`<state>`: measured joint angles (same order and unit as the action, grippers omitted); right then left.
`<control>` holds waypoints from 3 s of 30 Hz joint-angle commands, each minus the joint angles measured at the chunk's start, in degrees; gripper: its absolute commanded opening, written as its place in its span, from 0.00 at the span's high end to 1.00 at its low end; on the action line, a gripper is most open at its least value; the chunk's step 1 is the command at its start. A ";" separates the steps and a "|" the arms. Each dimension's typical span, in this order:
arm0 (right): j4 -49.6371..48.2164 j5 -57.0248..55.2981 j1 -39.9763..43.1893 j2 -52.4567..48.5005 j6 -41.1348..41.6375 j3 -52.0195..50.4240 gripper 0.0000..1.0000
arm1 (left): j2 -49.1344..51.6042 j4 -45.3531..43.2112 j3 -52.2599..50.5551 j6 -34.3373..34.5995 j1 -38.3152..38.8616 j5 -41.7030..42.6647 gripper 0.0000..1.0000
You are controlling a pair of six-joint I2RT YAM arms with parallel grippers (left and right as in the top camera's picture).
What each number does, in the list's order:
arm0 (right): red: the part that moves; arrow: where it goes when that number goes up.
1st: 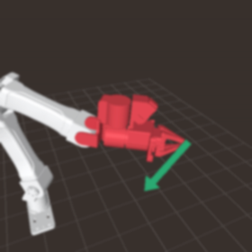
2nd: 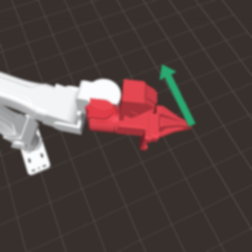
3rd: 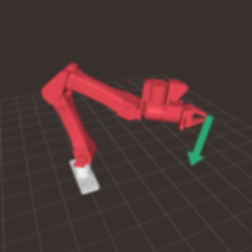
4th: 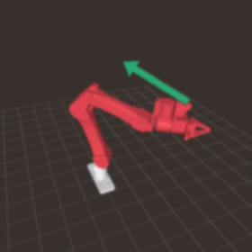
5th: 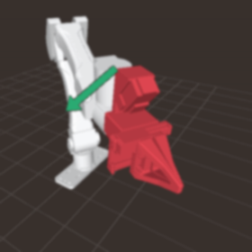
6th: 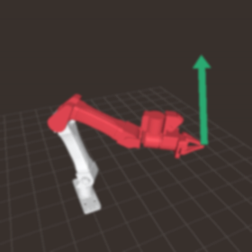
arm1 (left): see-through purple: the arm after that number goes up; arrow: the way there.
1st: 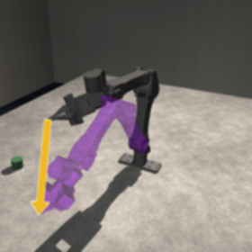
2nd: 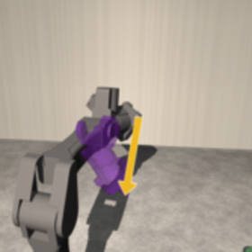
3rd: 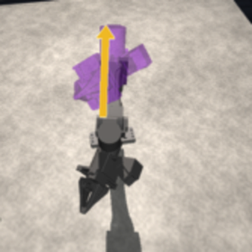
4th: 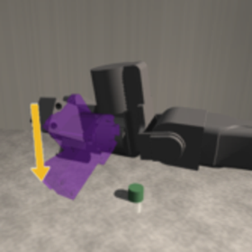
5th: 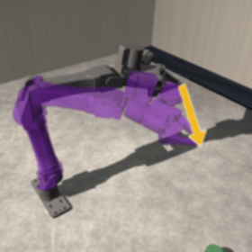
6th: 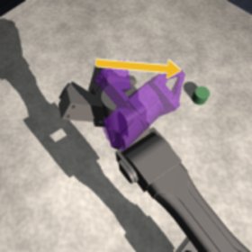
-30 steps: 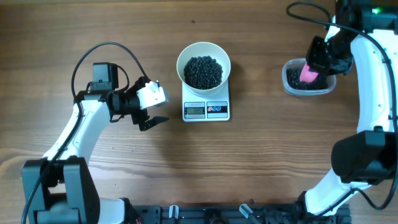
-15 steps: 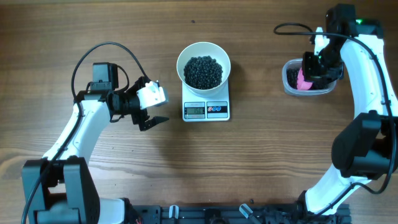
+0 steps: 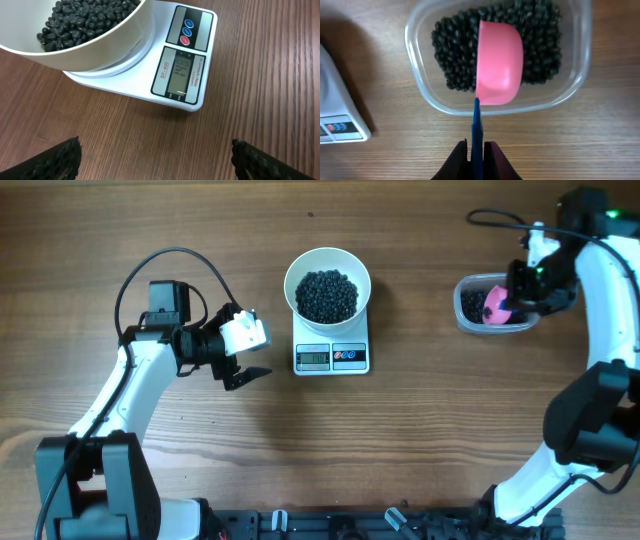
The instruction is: Scoop item into bowl and weigh 150g on scale
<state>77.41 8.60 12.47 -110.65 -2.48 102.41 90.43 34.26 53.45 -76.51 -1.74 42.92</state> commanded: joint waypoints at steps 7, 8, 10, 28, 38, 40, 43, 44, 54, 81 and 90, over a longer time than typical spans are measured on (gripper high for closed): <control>0.61 18.62 5.09 3.17 -8.07 3.04 0.96 | -0.85 -0.02 -0.20 -1.07 -0.31 0.44 0.00; 0.70 19.47 5.27 3.78 -8.09 3.04 0.96 | -0.85 -0.02 -0.20 -1.07 -0.31 0.44 0.00; 1.03 20.28 5.29 5.07 -8.07 3.04 0.96 | -0.85 -0.02 -0.20 -1.07 -0.31 0.44 0.01; -13.90 18.49 -21.70 9.73 1.68 3.04 0.96 | -0.85 -0.02 -0.20 -1.07 -0.31 0.44 0.00; -17.81 6.14 -32.98 8.81 0.70 3.02 0.96 | -0.85 -0.02 -0.20 -1.07 -0.31 0.44 0.00; -18.25 3.63 -35.12 7.85 -2.14 3.02 0.96 | -0.85 -0.02 -0.20 -1.07 -0.31 0.44 0.00; -18.58 1.20 -36.61 7.61 -5.33 3.02 0.96 | -0.85 -0.02 -0.20 -1.07 -0.31 0.44 0.00; -18.82 0.83 -36.92 7.61 -6.19 3.02 0.96 | -0.85 -0.02 -0.20 -1.07 -0.31 0.44 0.00; -19.76 -3.58 -40.70 5.46 -12.57 2.99 0.96 | -0.85 -0.02 -0.20 -1.07 -0.31 0.44 0.00; -22.51 -3.30 -40.50 5.09 -15.02 2.99 0.96 | -0.85 -0.02 -0.20 -1.07 -0.31 0.44 0.00; -20.87 22.18 -27.50 5.60 -10.29 3.02 0.96 | -0.85 -0.02 -0.20 -1.07 -0.31 0.44 0.00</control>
<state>56.14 21.71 -17.63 -104.79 -14.83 104.25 90.43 34.28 53.45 -76.49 -1.74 42.89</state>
